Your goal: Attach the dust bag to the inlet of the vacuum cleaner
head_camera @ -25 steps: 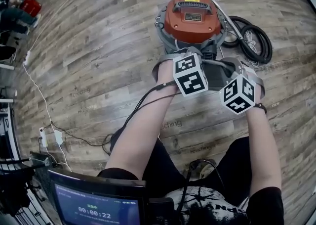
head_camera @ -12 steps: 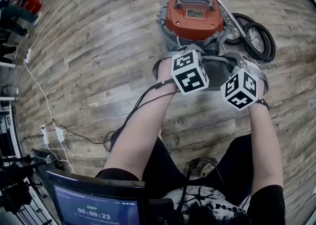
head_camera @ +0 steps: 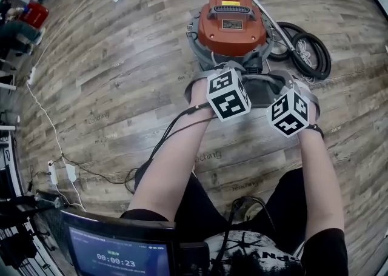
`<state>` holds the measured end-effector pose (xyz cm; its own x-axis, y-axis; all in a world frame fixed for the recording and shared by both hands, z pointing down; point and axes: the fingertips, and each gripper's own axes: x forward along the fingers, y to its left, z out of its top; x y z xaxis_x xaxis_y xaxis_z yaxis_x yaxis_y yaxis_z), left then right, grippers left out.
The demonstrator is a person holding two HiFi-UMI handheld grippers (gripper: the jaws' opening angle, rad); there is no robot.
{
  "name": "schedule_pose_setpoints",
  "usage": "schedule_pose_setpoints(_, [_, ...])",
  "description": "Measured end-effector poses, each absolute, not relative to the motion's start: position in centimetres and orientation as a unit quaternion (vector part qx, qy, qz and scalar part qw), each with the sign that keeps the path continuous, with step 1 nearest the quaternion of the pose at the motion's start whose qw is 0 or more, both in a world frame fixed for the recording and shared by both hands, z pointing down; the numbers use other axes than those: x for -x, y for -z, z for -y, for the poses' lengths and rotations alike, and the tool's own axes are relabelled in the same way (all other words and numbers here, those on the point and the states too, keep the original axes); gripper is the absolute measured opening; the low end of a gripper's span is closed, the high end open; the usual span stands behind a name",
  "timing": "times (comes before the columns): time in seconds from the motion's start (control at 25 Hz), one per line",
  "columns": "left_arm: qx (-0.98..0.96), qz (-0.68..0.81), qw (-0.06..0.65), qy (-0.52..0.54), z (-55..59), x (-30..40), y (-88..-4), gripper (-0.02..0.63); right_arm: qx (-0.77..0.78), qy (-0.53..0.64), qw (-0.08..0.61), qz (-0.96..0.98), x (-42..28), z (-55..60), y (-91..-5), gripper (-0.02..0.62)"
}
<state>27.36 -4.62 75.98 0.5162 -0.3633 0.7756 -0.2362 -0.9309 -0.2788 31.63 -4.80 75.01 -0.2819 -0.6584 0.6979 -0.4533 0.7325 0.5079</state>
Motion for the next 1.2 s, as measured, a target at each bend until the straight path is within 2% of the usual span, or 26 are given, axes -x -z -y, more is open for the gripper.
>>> schedule_pose_setpoints(0.08, [0.867, -0.173, 0.077, 0.460, 4.4, -27.3, -75.8, 0.110, -0.349, 0.095, 0.482, 0.798, -31.8, 4.5, -74.9, 0.088])
schedule_pose_setpoints(0.2, [0.881, -0.174, 0.067, 0.436, 4.0, -27.2, -75.1, 0.197, -0.346, 0.086, 0.463, 0.811, -31.6, 4.0, -74.4, 0.194])
schedule_pose_setpoints(0.24, [0.887, -0.176, 0.061, 0.423, 3.8, -27.2, -74.7, 0.207, -0.345, 0.086, 0.456, 0.816, -31.5, 3.9, -74.1, 0.213])
schedule_pose_setpoints(0.48, [0.905, -0.187, 0.050, 0.380, 2.7, -27.0, -73.4, 0.229, -0.353, 0.097, 0.397, 0.842, -32.0, 2.5, -71.8, 0.229])
schedule_pose_setpoints(0.56, [0.911, -0.196, 0.045, 0.361, 2.4, -26.3, -72.7, 0.206, -0.361, 0.091, 0.370, 0.851, -32.3, 2.0, -70.8, 0.224])
schedule_pose_setpoints(0.64, [0.919, -0.209, 0.044, 0.332, 1.9, -25.7, -71.4, 0.140, -0.368, 0.092, 0.341, 0.860, -32.3, 1.6, -69.4, 0.195])
schedule_pose_setpoints(0.8, [0.934, -0.224, 0.045, 0.275, 0.8, -25.6, -68.9, 0.004, -0.373, 0.108, 0.277, 0.879, -30.9, 0.8, -66.3, 0.089])
schedule_pose_setpoints(0.92, [0.942, -0.227, 0.041, 0.243, -0.3, -25.2, -67.9, 0.003, -0.359, 0.124, 0.238, 0.894, -28.7, 0.1, -65.4, 0.014])
schedule_pose_setpoints(1.2, [0.963, -0.191, 0.013, 0.190, -2.4, -23.2, -67.2, 0.003, -0.304, 0.160, 0.204, 0.916, -25.0, -0.7, -66.1, 0.008])
